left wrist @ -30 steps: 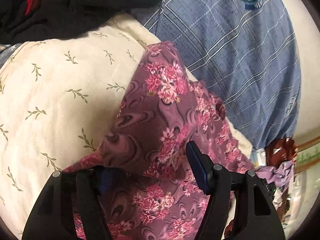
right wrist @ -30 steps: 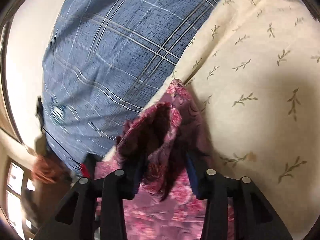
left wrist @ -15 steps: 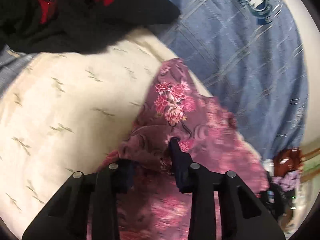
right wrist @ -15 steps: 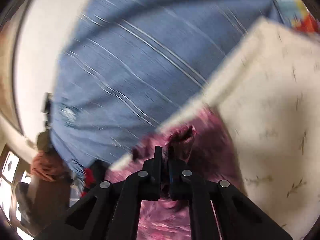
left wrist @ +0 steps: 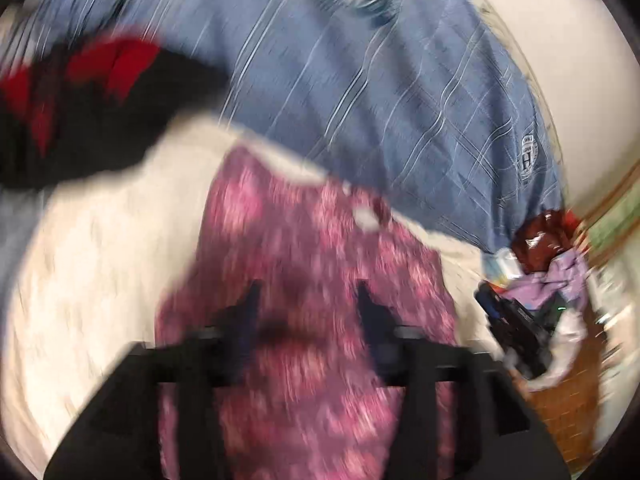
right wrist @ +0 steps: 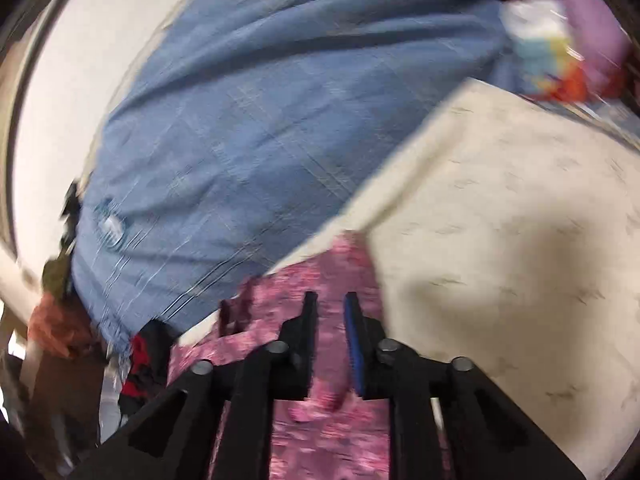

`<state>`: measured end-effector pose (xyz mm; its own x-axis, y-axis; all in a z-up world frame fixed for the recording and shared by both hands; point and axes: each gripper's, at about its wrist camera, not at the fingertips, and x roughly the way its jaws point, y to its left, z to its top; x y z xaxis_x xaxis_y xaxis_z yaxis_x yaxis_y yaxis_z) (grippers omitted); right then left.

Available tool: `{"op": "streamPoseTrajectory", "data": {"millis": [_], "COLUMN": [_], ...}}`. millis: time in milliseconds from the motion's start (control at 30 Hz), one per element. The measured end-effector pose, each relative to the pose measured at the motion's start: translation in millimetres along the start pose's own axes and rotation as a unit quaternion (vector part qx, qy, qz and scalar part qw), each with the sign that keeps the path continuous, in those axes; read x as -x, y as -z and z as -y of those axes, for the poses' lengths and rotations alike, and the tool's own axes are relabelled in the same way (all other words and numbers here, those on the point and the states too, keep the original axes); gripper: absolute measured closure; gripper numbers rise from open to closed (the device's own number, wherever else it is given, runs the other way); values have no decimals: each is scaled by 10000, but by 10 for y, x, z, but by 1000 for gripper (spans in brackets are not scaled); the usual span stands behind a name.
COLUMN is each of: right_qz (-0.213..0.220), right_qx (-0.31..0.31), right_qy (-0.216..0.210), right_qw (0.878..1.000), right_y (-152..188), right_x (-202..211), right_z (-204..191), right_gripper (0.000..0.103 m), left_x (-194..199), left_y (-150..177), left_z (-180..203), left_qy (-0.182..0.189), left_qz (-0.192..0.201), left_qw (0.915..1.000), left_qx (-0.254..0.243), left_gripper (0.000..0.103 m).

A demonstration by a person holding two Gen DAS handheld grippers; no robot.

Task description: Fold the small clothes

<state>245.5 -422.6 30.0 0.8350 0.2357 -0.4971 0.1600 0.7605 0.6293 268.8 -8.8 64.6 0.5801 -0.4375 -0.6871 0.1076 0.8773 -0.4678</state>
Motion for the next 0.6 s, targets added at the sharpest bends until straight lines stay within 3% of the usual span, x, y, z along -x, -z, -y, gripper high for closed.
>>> {"op": "streamPoseTrajectory", "data": {"millis": [100, 200, 267, 333, 433, 500, 600], "right_qz": [-289, -377, -662, -796, -868, -886, -997], "right_qx": [512, 787, 861, 900, 968, 840, 651], "right_qy": [15, 222, 730, 742, 784, 697, 413], "right_qw": [9983, 9959, 9914, 9900, 9884, 9901, 9920], "right_y": [115, 256, 339, 400, 340, 269, 351], "right_x": [-213, -325, -497, -606, -575, -407, -60], "right_z": [-246, -255, -107, 4, -22, -47, 54], "right_gripper": [78, 78, 83, 93, 95, 89, 74], "left_x": [-430, -992, -1289, -1281, -1154, -919, -453], "left_y": [-215, -207, -92, -59, -105, -116, 41], "left_z": [56, -121, -266, -197, -232, -339, -573], "left_qy": [-335, -772, -1237, -1337, -1122, -832, -752], "left_qz": [-64, -708, -1079, -789, -980, -987, -972], "left_qw": [9990, 9942, 9861, 9859, 9884, 9916, 9923], "left_qx": [-290, -241, -247, -615, -308, -37, 131], "left_gripper": [41, 41, 44, 42, 46, 46, 46]}}
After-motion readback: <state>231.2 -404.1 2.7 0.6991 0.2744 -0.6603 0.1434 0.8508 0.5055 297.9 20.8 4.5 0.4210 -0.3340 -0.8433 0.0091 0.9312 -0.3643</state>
